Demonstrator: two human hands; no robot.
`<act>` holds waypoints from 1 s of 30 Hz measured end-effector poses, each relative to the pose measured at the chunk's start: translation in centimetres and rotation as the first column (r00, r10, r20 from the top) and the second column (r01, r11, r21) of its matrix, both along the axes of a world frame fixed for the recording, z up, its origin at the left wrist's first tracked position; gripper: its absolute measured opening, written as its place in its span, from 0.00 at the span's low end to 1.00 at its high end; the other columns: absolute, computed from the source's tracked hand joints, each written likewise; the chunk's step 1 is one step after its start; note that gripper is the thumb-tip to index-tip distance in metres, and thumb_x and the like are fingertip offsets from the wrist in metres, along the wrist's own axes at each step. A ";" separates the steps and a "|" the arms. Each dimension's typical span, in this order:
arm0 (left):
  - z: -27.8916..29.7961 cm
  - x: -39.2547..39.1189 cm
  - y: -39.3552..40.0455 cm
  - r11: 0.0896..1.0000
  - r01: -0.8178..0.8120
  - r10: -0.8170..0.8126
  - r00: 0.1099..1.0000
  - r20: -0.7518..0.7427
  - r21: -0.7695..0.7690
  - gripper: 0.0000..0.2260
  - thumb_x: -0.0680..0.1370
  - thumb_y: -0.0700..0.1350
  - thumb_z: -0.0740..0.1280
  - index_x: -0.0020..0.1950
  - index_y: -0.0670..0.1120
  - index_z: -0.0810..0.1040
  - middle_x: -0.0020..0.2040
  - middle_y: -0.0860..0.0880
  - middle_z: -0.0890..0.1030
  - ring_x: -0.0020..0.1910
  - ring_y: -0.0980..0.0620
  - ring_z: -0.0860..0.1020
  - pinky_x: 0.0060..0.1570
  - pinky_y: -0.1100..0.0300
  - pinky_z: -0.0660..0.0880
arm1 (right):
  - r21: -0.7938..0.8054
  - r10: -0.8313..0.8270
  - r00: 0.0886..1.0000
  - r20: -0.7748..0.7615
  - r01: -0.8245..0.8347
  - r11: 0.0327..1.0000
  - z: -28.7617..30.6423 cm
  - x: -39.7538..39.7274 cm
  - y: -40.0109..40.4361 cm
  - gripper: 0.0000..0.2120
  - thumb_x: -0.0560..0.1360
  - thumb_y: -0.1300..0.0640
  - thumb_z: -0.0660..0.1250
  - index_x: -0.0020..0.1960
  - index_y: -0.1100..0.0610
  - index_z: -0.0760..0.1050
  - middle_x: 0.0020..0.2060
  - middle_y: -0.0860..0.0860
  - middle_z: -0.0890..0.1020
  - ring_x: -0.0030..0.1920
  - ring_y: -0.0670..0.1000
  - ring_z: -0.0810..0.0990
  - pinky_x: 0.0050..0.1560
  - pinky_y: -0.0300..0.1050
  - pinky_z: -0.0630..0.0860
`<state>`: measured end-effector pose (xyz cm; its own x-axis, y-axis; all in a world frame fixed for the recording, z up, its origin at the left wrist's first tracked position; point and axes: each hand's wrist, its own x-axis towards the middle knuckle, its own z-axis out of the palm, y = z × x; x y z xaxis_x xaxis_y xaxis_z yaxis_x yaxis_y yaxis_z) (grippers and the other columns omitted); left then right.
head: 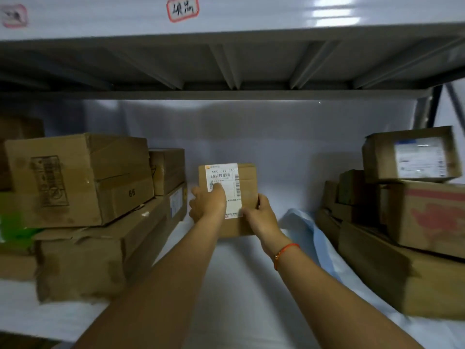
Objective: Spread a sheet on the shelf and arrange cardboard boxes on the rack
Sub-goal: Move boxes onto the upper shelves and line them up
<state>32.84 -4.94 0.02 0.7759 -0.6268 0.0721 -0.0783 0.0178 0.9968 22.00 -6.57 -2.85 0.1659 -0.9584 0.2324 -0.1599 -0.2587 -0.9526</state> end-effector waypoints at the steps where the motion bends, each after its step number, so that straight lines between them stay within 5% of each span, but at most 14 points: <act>1: 0.1 -1.1 1.1 0.999 -0.025 0.025 1.000 0.002 -0.020 0.30 0.67 0.61 0.58 0.65 0.48 0.66 0.61 0.42 0.77 0.55 0.38 0.78 0.54 0.44 0.78 | -0.031 -0.019 1.000 0.005 0.020 0.999 0.1 -0.6 1.1 0.17 0.72 0.56 0.63 0.59 0.45 0.65 0.57 0.48 0.77 0.54 0.51 0.76 0.55 0.49 0.77; 13: 3.4 -14.5 16.7 0.918 -0.234 0.265 0.962 0.058 -0.319 0.20 0.77 0.53 0.62 0.65 0.45 0.66 0.64 0.45 0.67 0.60 0.44 0.71 0.56 0.49 0.72 | -0.431 -0.122 0.980 0.160 0.180 0.884 2.4 -10.4 14.4 0.29 0.74 0.51 0.63 0.73 0.45 0.59 0.67 0.49 0.70 0.66 0.54 0.70 0.66 0.60 0.70; 20: 7.2 -19.7 23.2 0.760 -0.263 0.283 0.957 -0.062 -0.594 0.16 0.79 0.48 0.60 0.65 0.47 0.66 0.63 0.48 0.66 0.56 0.52 0.68 0.54 0.54 0.70 | -0.615 -0.043 0.973 0.227 0.178 0.768 6.9 -14.0 19.9 0.35 0.71 0.43 0.58 0.76 0.45 0.55 0.69 0.48 0.68 0.67 0.51 0.68 0.66 0.58 0.69; 25: 10.2 -21.8 26.9 0.558 -0.167 0.258 0.966 -0.022 -0.812 0.11 0.79 0.44 0.61 0.59 0.52 0.64 0.63 0.49 0.64 0.62 0.50 0.70 0.54 0.50 0.79 | -0.701 0.083 0.948 0.309 0.168 0.693 10.9 -15.5 22.2 0.34 0.70 0.40 0.58 0.75 0.42 0.54 0.69 0.45 0.71 0.68 0.52 0.70 0.65 0.59 0.71; 30: 14.2 -22.6 28.6 0.465 -0.095 0.313 0.948 0.064 -0.880 0.15 0.77 0.47 0.59 0.63 0.49 0.66 0.61 0.50 0.64 0.61 0.50 0.71 0.55 0.52 0.78 | -0.744 0.131 0.926 0.353 0.192 0.640 15.2 -16.8 23.9 0.29 0.72 0.39 0.59 0.70 0.41 0.54 0.70 0.46 0.71 0.68 0.53 0.71 0.64 0.57 0.72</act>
<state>10.25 23.63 14.19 0.7725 0.0112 0.6350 -0.3800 0.8093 0.4480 5.17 17.30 12.38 -0.1057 -0.4160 0.9032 0.1103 -0.9076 -0.4051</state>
